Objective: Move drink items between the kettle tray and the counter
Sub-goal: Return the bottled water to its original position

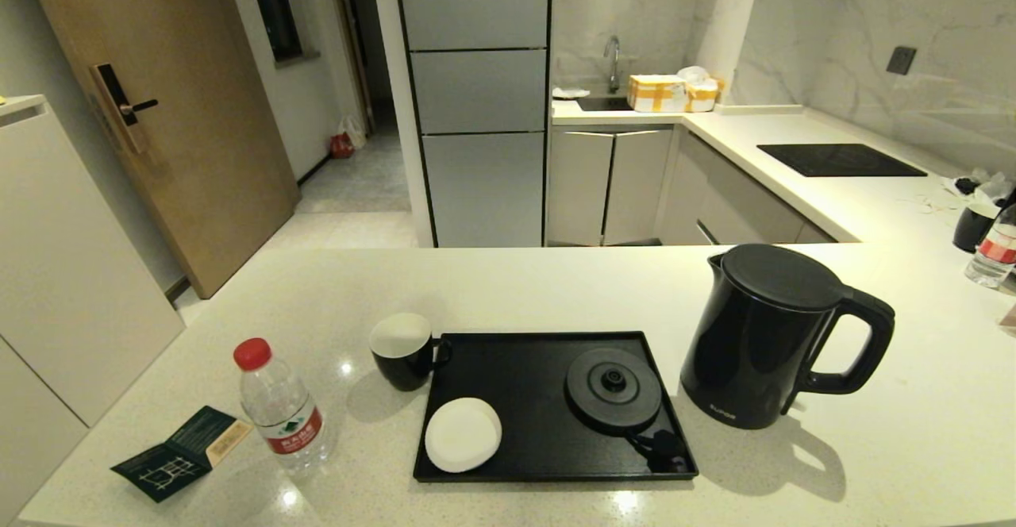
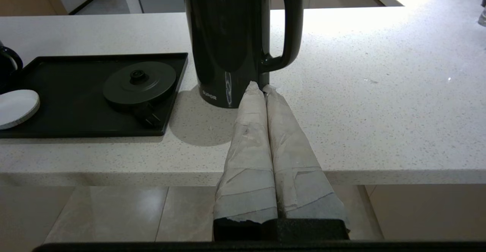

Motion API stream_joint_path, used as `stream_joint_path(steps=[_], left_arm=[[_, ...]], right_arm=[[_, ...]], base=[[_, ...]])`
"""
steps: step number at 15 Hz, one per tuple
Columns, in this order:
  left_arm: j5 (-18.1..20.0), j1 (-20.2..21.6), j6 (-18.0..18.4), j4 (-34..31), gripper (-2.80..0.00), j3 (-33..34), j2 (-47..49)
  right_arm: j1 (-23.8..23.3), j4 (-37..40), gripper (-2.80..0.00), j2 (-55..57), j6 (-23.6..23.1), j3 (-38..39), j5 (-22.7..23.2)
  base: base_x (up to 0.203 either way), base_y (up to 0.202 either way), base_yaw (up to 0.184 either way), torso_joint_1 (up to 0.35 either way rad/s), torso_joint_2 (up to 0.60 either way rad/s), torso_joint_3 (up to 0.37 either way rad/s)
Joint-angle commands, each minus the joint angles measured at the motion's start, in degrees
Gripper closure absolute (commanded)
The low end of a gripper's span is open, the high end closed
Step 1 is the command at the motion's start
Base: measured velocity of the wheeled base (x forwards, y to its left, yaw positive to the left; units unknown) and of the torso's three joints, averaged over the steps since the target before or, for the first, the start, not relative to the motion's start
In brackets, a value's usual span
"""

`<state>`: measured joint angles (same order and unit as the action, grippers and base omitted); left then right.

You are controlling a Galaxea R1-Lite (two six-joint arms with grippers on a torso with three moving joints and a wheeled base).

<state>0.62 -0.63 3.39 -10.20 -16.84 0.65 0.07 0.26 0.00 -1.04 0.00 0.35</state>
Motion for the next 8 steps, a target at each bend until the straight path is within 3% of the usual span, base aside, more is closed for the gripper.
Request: stream_joint_path(steps=[1,3,8], left_arm=[[-0.5,0.0,0.2,5.9,0.0,10.9,-0.7],[-0.5,0.0,0.7,10.1,0.0,16.9,-0.7],[-0.6,0.0,0.1,10.3,0.0,16.9,-0.7]], right_arm=[[0.0,0.0,0.0,0.1,0.0,0.1,0.0],[0.0,0.0,0.0,0.0,0.0,0.1,0.0],[0.0,0.0,0.0,0.1,0.0,0.1,0.0]], base=[[0.0,0.0,0.0,0.0,0.0,0.0],[0.0,0.0,0.0,0.0,0.0,0.0],[0.0,0.0,0.0,0.0,0.0,0.0]])
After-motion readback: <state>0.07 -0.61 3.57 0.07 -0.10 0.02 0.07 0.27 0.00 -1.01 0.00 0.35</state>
